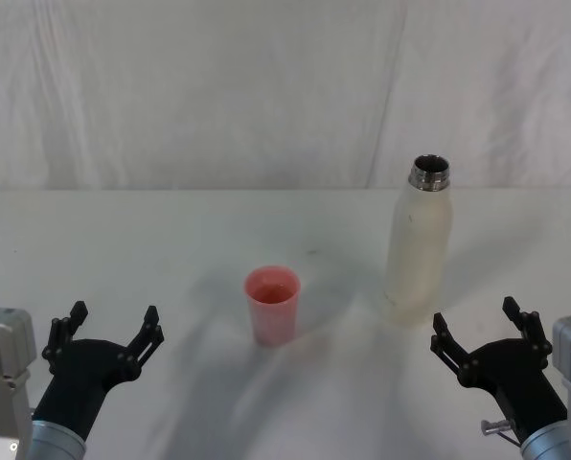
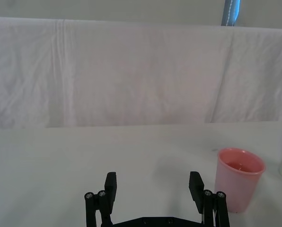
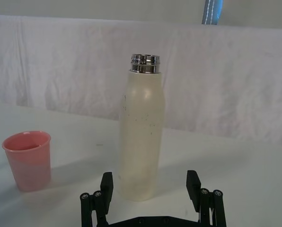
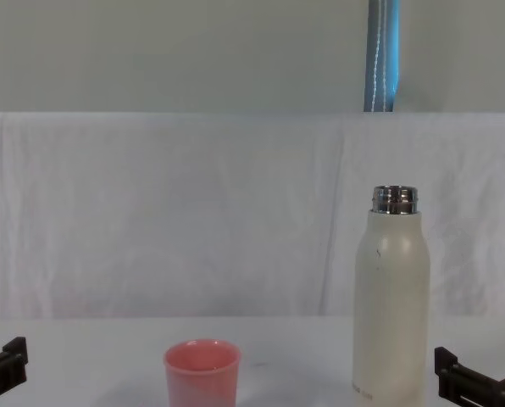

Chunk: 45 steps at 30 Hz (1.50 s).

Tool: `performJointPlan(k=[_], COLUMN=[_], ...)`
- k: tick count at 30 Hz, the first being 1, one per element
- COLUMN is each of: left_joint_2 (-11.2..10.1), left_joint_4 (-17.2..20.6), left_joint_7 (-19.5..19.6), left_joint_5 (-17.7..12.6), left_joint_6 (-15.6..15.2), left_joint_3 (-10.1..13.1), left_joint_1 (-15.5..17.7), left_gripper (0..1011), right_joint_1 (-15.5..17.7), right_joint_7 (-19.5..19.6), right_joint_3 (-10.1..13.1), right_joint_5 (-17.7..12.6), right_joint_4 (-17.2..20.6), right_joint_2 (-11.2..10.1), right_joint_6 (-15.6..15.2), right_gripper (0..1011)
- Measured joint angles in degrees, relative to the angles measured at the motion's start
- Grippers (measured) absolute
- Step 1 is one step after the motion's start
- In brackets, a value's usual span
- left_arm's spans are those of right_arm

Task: Grasp the thermos with one hand and pour water into the cup lid.

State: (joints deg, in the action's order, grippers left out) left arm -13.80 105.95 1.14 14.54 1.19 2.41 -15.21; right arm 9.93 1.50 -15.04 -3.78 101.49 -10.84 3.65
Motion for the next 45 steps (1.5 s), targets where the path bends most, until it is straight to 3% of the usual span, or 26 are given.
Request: performJointPlan(k=[15,33,45], left_joint_2=[0.00,0.00,0.00], left_joint_4=[0.00,0.00,0.00], left_joint_7=[0.00,0.00,0.00], left_joint_5=[0.00,0.00,0.00], left_joint_6=[0.00,0.00,0.00], left_joint_3=[0.00,0.00,0.00], left_joint_1=[0.00,0.00,0.00], left_gripper=[1001,1001,1001], right_joint_1=[-3.12,-10.03,-12.92], right_joint_7=[-3.87,-9.30,-9.39], right_joint_3=[2.12,4.90,5.73], right_joint_5=[-0.47,-2.31,-4.58], right_joint_4=[0.31,-0.98,-1.88], right_joint_2=[1.41,2.79,4.31], right_joint_6=[-0.02,-5.88,-11.05], right_gripper=[1001,1001,1001])
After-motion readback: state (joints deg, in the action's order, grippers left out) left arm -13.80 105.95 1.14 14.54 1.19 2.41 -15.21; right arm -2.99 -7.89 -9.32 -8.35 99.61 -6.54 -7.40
